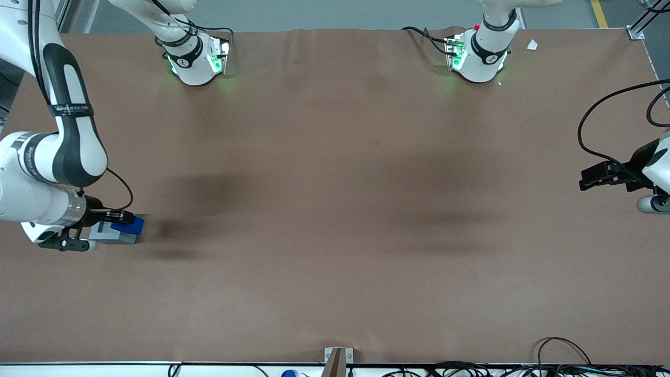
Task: Insert blue part into gray base with right arm
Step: 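Carry the blue block over the gray base's opening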
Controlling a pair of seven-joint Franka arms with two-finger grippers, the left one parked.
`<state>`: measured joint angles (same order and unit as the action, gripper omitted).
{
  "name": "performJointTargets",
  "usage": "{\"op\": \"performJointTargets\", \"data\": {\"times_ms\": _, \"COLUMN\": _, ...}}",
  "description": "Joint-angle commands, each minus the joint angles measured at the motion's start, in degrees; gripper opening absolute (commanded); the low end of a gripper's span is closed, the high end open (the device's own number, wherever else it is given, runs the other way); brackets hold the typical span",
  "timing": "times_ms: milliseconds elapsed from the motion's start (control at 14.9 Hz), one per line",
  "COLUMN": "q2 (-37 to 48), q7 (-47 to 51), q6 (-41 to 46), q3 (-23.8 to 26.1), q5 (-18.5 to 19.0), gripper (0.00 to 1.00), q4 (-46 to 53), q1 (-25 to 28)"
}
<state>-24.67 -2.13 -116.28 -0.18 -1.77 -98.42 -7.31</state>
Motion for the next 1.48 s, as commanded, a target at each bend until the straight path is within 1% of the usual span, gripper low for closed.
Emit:
{"op": "performJointTargets", "data": {"times_ms": 0, "q2": 0.0, "q7": -2.2, "q6": 0.6, "q3": 0.7, "q5": 0.6, "gripper": 0.02, "q4": 0.7, "q1": -2.6}}
{"op": "performJointTargets", "data": {"times_ms": 336, "q2": 0.0, "q7": -2.4, "q6": 0.6, "q3": 0.7, "q5": 0.8, "gripper": 0.01, "q4": 1.0, "q1": -4.3}}
{"op": "performJointTargets", "data": {"times_ms": 403, "q2": 0.0, "q7": -2.8, "q6": 0.6, "q3": 0.7, "q5": 1.4, "gripper": 0.01, "q4": 0.9, "q1": -4.7}}
{"op": "performJointTargets", "data": {"times_ms": 672, "q2": -0.3, "q7": -6.5, "q6": 0.5, "q3": 0.7, "q5": 1.8, "gripper": 0.01, "q4": 0.9, "q1": -7.0}}
{"op": "performJointTargets", "data": {"times_ms": 807, "q2": -0.4, "q7": -9.8, "q6": 0.5, "q3": 0.7, "q5": 1.8, "gripper": 0.01, "q4": 0.9, "q1": -7.4}}
{"op": "performJointTargets", "data": {"times_ms": 1143, "q2": -0.4, "q7": -10.4, "q6": 0.4, "q3": 0.7, "q5": 1.8, "gripper": 0.01, "q4": 0.6, "q1": -7.5}}
{"op": "performJointTargets", "data": {"times_ms": 1277, "q2": -0.5, "q7": -10.4, "q6": 0.0, "q3": 0.7, "q5": 3.3, "gripper": 0.01, "q4": 0.4, "q1": -7.2}}
{"op": "performJointTargets", "data": {"times_ms": 1412, "q2": -0.5, "q7": -10.4, "q6": 0.0, "q3": 0.7, "q5": 3.6, "gripper": 0.01, "q4": 0.4, "q1": -7.5}}
